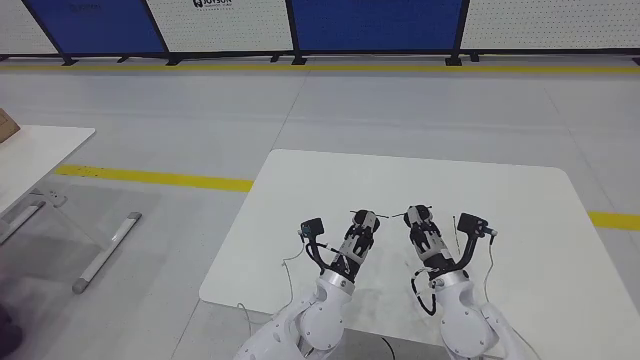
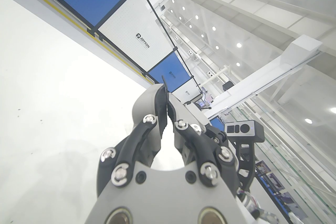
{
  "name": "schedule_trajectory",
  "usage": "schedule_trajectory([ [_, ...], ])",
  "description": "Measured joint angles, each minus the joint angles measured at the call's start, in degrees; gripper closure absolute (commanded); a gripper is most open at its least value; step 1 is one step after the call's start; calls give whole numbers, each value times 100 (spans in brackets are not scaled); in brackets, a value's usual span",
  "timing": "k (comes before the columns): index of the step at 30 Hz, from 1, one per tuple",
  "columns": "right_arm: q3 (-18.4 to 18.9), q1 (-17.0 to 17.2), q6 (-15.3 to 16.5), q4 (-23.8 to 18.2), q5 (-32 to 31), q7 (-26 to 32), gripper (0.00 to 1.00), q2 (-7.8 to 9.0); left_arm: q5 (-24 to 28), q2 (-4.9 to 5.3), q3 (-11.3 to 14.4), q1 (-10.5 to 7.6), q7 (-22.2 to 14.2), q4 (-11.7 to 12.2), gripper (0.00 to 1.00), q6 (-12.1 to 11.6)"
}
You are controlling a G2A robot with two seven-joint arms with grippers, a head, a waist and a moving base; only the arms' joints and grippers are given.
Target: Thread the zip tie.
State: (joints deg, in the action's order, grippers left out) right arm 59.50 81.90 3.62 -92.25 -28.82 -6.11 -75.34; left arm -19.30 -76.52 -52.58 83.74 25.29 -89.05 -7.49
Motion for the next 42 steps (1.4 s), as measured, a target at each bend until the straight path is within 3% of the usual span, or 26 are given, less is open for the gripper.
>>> schedule_trajectory([
  [14, 0, 0, 0, 0, 0, 0, 100, 0, 14, 0, -2, 4, -15, 0, 100, 1],
  [18, 0, 0, 0, 0, 0, 0, 100, 0, 352, 23, -228, 2, -384, -125, 100, 95],
  [23, 0, 0, 0, 0, 0, 0, 100, 0, 763, 104, -623, 180, -965, -421, 100, 87],
  [30, 0, 0, 0, 0, 0, 0, 100, 0, 415, 261, -1094, 549, -1671, -857, 100, -183],
  [33, 0, 0, 0, 0, 0, 0, 100, 0, 155, 287, -1187, 606, -1637, -910, 100, -164],
  [42, 0, 0, 0, 0, 0, 0, 100, 0, 184, 293, -1150, 583, -1757, -917, 100, -193],
])
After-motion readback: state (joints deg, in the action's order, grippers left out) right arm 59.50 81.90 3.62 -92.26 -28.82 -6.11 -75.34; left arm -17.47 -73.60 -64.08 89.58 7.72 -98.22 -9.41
